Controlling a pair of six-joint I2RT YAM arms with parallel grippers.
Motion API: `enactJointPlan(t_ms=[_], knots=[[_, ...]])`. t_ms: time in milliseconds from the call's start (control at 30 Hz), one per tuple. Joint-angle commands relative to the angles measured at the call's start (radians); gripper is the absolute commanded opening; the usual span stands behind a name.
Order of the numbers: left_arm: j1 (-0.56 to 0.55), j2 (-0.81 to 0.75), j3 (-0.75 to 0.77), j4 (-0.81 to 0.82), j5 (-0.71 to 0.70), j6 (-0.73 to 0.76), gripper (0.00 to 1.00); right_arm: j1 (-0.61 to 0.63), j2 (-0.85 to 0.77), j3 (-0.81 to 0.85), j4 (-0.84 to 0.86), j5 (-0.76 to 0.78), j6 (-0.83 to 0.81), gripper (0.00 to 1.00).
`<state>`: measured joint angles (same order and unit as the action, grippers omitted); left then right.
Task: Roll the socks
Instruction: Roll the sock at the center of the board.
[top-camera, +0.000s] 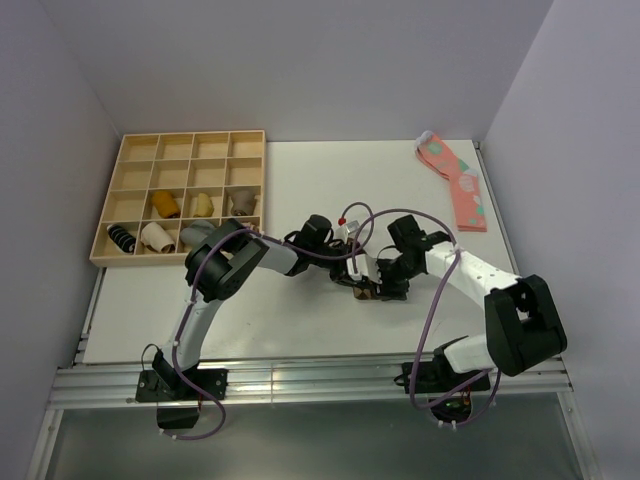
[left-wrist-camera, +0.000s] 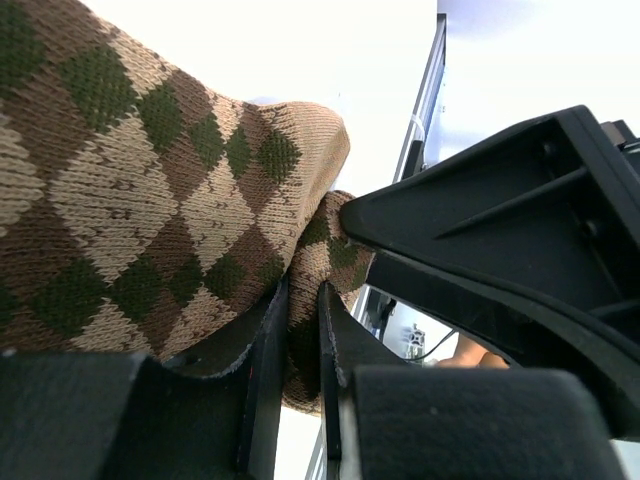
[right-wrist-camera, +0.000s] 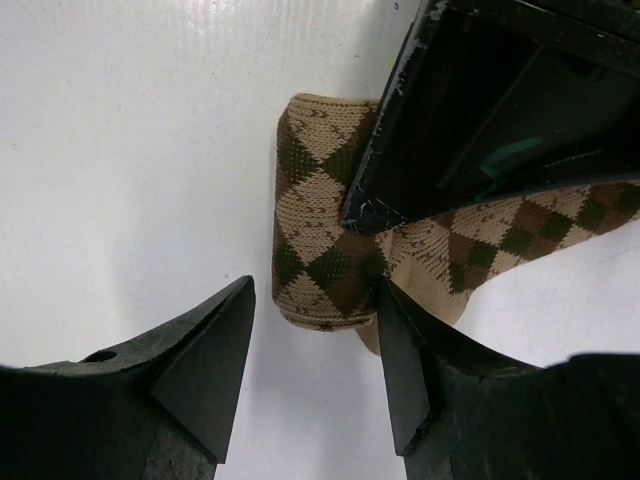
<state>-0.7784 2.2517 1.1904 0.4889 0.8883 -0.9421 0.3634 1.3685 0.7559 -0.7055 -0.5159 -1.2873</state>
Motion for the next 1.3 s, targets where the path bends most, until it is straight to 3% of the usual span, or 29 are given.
enactJointPlan(t_ms=[0, 367, 667, 733, 867, 967, 1267], knots=[[-0.015, 0.101, -0.057, -0.247, -0.088, 0.072, 0.00, 0.025, -0.028, -0.021, 0.032, 0.000, 0.009, 0.59], [-0.012, 0.100, -0.074, -0.205, -0.062, 0.031, 0.01, 0.066, 0.055, 0.002, 0.028, 0.054, 0.052, 0.56], [-0.012, 0.078, -0.101, -0.158, -0.068, -0.012, 0.02, 0.065, 0.185, 0.095, -0.038, 0.071, 0.100, 0.28], [-0.012, 0.065, -0.120, -0.142, -0.083, -0.030, 0.05, 0.057, 0.228, 0.138, -0.075, 0.047, 0.097, 0.22], [-0.010, 0.002, -0.208, 0.005, -0.149, -0.107, 0.28, 0.029, 0.306, 0.210, -0.175, 0.014, 0.089, 0.17], [-0.015, -0.050, -0.265, 0.088, -0.221, -0.113, 0.37, 0.006, 0.354, 0.255, -0.222, 0.001, 0.088, 0.17], [-0.013, -0.132, -0.388, 0.358, -0.402, -0.194, 0.45, -0.018, 0.478, 0.349, -0.322, 0.014, 0.108, 0.17]])
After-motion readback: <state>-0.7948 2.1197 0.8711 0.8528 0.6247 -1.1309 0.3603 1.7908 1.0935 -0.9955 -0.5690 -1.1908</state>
